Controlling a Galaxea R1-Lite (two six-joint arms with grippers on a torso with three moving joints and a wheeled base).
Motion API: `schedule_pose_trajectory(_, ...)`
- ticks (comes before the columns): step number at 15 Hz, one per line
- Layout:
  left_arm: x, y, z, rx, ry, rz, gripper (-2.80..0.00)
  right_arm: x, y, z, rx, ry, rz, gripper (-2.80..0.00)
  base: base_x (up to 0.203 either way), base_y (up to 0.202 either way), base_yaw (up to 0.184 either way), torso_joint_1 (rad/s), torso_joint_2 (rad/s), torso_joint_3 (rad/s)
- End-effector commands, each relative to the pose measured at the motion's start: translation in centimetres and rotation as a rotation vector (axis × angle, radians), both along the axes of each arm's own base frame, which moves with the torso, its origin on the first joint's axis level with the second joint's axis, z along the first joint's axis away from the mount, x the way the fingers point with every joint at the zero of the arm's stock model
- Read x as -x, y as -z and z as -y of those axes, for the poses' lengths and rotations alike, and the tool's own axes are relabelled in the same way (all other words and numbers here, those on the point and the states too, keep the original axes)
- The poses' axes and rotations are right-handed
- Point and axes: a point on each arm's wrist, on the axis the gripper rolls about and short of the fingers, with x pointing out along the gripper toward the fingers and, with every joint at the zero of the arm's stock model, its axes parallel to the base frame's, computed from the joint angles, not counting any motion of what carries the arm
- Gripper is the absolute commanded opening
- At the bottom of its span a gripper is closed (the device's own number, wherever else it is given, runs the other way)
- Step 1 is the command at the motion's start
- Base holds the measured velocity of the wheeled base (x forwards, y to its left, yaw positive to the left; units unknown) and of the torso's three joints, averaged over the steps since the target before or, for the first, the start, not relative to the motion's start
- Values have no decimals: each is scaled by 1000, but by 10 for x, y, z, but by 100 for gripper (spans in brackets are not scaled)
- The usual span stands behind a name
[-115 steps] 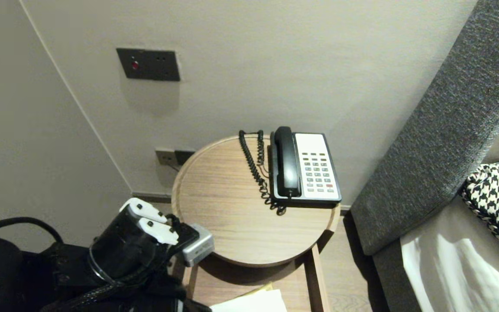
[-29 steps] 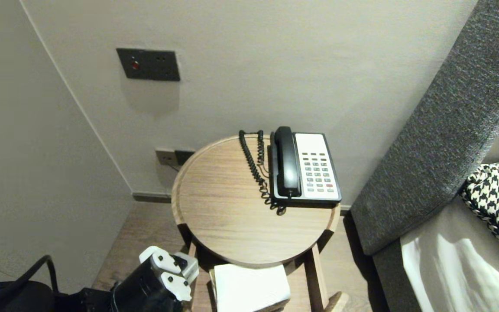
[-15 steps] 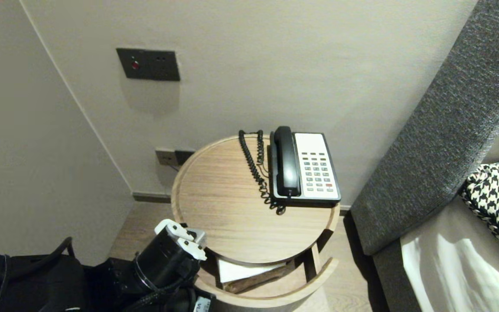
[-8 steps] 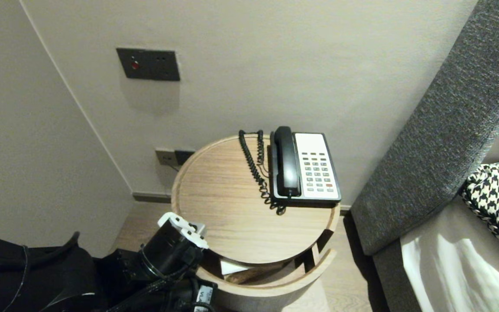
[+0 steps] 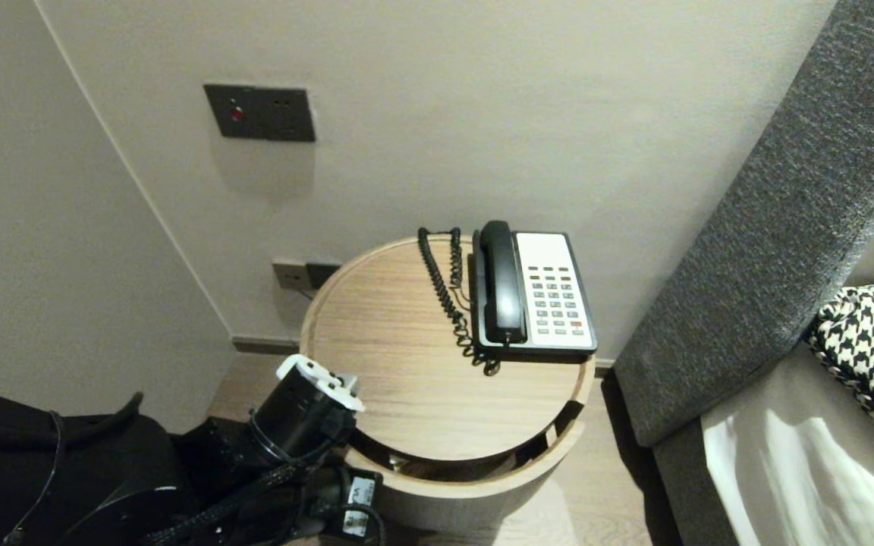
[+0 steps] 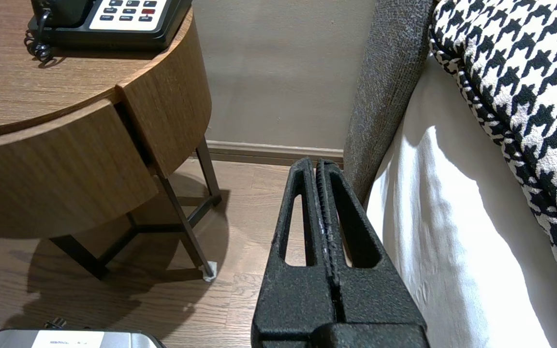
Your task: Close the nightstand drawer
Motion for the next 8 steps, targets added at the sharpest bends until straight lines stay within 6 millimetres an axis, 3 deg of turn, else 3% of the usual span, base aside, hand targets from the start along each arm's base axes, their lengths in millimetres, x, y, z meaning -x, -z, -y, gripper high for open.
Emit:
schedule_pose_trajectory(1,-2,-4,2,23,-11,11,-280,-1,3,0,0,-1,-11,-280,0,0,0,0,0,0)
schedule_pose_trajectory(8,-8,-8,1,55,-43,24,-280,-1,3,0,0,-1,-11,-280,0,0,0,0,0,0)
